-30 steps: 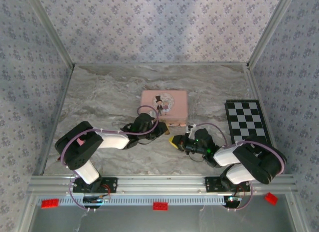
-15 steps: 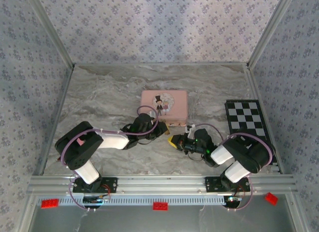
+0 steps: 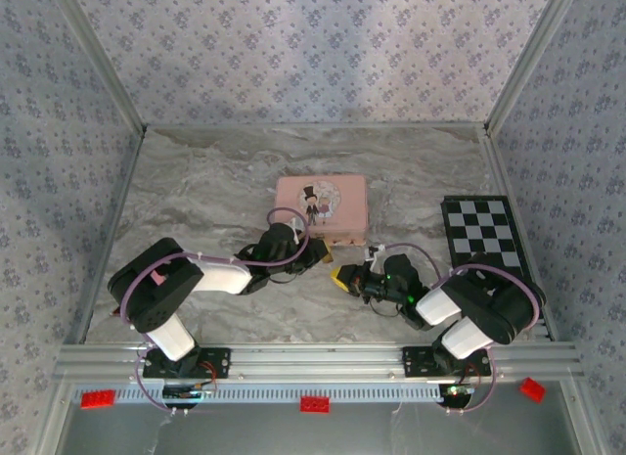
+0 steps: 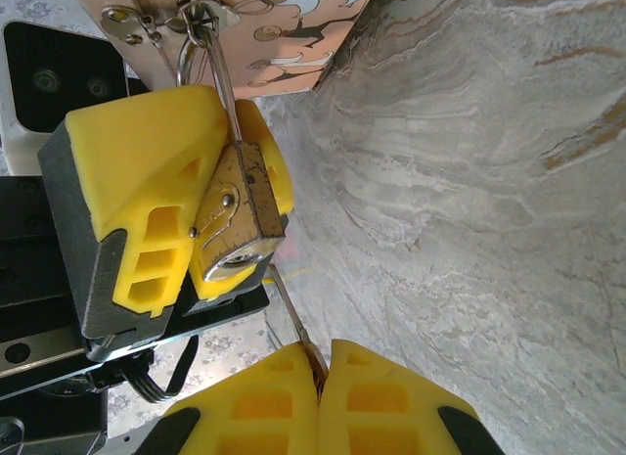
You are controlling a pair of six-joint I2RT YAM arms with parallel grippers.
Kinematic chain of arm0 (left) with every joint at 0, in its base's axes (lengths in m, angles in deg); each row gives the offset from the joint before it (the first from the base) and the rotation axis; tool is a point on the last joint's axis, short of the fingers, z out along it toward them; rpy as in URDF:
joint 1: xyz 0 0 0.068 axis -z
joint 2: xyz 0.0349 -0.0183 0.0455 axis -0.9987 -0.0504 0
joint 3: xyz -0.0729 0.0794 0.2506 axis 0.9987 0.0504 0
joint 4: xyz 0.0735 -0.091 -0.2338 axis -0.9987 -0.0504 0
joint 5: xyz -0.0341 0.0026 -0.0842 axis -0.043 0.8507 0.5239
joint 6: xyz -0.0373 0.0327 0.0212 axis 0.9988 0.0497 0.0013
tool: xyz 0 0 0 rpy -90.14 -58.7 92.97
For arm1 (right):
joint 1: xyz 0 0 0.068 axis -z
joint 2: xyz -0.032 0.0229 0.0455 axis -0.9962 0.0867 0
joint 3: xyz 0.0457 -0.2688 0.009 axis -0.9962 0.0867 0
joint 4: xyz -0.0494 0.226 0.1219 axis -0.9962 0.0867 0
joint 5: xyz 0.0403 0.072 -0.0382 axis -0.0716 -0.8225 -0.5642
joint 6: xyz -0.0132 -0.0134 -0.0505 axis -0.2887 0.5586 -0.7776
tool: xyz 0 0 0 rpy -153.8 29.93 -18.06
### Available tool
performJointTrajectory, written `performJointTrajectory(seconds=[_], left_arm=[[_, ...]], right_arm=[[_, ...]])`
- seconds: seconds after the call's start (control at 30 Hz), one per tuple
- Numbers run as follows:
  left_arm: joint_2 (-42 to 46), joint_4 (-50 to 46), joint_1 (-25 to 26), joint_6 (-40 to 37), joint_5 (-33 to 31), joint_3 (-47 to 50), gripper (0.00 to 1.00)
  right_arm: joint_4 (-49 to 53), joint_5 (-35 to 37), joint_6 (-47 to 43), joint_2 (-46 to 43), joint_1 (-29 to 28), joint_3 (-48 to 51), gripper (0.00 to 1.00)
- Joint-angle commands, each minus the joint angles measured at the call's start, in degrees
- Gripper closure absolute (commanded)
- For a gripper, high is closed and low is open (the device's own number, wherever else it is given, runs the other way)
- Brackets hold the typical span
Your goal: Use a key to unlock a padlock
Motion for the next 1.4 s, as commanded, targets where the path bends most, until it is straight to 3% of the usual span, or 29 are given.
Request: performJointTrajectory(seconds=[0.0, 0.97, 1.37], left_arm=[[-1.2, 4.7, -0.8, 6.2, 2.6, 0.4, 0.97], [-1.7, 8.0, -0.8, 6.3, 3.4, 1.2, 0.98], [-1.7, 10.2, -0.7, 7.0, 3.4, 1.6, 0.98]], right_arm=[[-1.1, -0.4, 0.7, -0.7, 0.0, -0.4, 1.00], [-4.1, -1.7, 1.8, -0.4, 1.4, -1.1, 1.00], [-8.8, -0.9, 3.1, 3.7, 1.0, -2.0, 1.00]])
